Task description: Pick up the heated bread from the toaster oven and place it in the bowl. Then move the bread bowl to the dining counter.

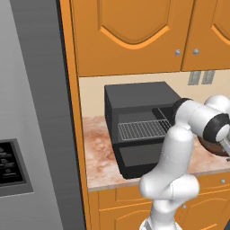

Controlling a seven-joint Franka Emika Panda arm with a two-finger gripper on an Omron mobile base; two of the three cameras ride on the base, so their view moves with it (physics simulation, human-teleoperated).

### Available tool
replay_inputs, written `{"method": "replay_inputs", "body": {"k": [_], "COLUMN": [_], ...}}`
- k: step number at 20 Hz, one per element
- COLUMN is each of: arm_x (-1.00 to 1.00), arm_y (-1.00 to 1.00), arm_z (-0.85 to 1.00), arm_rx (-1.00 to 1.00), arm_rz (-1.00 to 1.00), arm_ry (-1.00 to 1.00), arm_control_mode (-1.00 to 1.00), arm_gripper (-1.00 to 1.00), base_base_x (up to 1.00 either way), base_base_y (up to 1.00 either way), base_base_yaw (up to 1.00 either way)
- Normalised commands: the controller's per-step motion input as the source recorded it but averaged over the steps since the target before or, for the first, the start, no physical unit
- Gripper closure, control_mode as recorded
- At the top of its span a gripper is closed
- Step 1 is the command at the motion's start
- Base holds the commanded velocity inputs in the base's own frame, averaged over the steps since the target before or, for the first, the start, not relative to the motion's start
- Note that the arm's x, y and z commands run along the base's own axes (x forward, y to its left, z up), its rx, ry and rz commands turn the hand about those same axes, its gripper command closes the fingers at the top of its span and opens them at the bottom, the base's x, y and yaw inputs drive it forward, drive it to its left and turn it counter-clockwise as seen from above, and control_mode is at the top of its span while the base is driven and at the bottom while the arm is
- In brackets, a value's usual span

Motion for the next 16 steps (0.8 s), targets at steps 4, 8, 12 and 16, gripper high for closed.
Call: {"method": "replay_inputs", "body": {"k": [4,8,12,16], "arm_x": [0.00,0.00,0.00,-0.02], "arm_y": [0.00,0.00,0.03,0.03], "arm_z": [0.06,0.42,0.61,0.61], "arm_rx": [0.00,0.00,0.00,0.00], "arm_rz": [-0.01,-0.05,-0.11,-0.15], "arm_ry": [-0.03,-0.18,-0.23,-0.21], "arm_control_mode": [-1.00,-1.00,-1.00,-1.00], "arm_gripper": [1.00,1.00,1.00,1.00], "base_base_x": [0.00,0.00,0.00,0.00], "base_base_y": [0.00,0.00,0.00,0.00], "base_base_yaw": [0.00,0.00,0.00,0.00]}}
